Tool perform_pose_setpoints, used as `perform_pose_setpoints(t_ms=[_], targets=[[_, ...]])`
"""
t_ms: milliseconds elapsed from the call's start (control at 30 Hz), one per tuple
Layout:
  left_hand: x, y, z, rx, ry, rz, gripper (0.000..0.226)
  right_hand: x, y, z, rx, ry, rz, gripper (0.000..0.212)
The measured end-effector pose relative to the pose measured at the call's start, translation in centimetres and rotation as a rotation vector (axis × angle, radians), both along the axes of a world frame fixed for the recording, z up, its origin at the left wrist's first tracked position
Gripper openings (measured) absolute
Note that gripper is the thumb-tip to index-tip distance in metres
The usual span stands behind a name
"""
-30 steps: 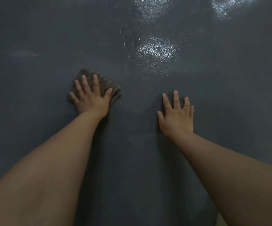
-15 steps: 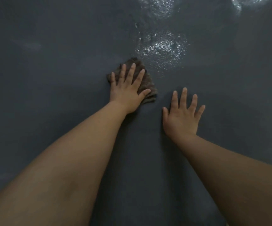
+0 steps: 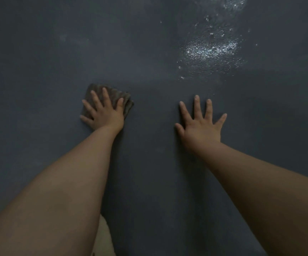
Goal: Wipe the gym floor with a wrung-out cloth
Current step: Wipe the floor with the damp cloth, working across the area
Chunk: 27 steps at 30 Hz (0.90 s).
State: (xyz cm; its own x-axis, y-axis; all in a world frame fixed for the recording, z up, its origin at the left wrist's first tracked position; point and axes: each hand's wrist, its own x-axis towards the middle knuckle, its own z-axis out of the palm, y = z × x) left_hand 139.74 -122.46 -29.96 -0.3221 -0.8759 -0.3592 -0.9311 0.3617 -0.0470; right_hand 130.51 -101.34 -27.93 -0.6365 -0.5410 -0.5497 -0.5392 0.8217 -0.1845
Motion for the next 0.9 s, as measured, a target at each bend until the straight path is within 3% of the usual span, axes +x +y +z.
perform_pose_setpoints(t_ms=[100, 200, 400, 533, 733, 900], targets=[[0.3, 0.8, 0.1, 0.013, 0.003, 0.079, 0.066, -0.2, 0.2, 0.1, 0.000, -0.004, 0.006, 0.062], [-0.4, 2.5, 0.3, 0.014, 0.017, 0.027, 0.066, -0.1, 0.1, 0.3, 0.008, -0.002, 0.004, 0.062], [-1.3, 6.7, 0.3, 0.040, -0.002, -0.405, 0.074, 0.4, -0.1, 0.0, 0.008, 0.031, -0.030, 0.061], [-0.9, 4.8, 0.6, 0.062, -0.030, -0.477, 0.073, 0.8, -0.6, -0.2, 0.011, 0.045, -0.061, 0.061], [4.5, 2.0, 0.2, 0.024, -0.001, -0.171, 0.071, 0.9, -0.6, 0.0, 0.022, 0.074, -0.056, 0.061], [10.4, 2.7, 0.1, -0.008, 0.051, 0.380, 0.067, 1.9, -0.3, 0.1, -0.002, 0.099, -0.038, 0.060]])
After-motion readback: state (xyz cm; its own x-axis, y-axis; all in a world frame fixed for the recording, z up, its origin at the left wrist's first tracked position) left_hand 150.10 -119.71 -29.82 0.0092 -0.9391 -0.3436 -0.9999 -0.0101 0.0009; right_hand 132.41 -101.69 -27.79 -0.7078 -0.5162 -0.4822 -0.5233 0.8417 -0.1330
